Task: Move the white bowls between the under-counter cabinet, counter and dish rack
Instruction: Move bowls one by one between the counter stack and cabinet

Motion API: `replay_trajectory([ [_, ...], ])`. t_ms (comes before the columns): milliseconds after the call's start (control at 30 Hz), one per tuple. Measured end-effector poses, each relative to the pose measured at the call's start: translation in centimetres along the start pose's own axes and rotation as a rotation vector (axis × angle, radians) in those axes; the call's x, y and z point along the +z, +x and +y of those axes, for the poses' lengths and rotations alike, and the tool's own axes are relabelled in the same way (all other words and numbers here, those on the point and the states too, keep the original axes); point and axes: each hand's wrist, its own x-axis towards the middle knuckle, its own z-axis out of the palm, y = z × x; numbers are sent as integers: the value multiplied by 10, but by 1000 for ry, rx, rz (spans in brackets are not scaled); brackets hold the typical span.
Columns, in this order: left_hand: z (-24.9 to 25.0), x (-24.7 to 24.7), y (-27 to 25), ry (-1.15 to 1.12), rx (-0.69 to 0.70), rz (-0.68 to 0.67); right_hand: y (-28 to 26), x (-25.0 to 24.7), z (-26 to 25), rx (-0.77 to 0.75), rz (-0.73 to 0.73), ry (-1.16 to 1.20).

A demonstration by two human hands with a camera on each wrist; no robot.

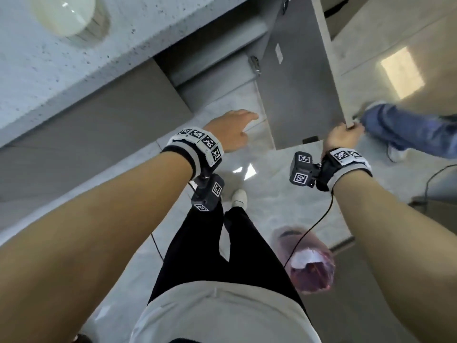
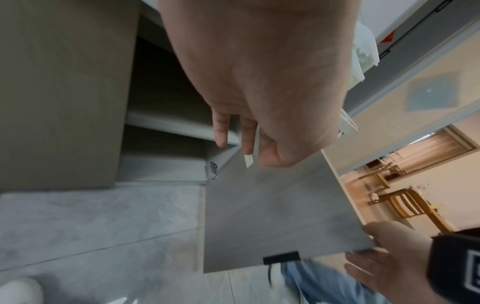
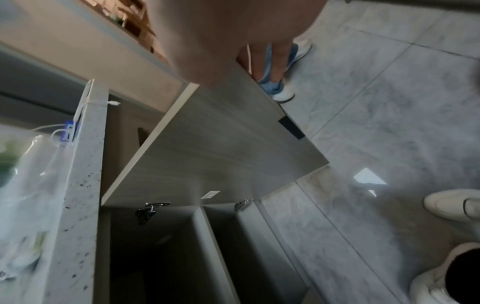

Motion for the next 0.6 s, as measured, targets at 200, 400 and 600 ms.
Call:
replay_trajectory([
  [200, -20, -40, -24, -64, -20, 88, -51, 6, -33, 27, -119, -10],
  [400, -58, -97, -69, -151, -109, 360, -151, 55, -109, -268, -469, 66],
  [600, -118, -162, -116, -255, -271, 1012, -222, 130, -225, -602, -897, 35],
])
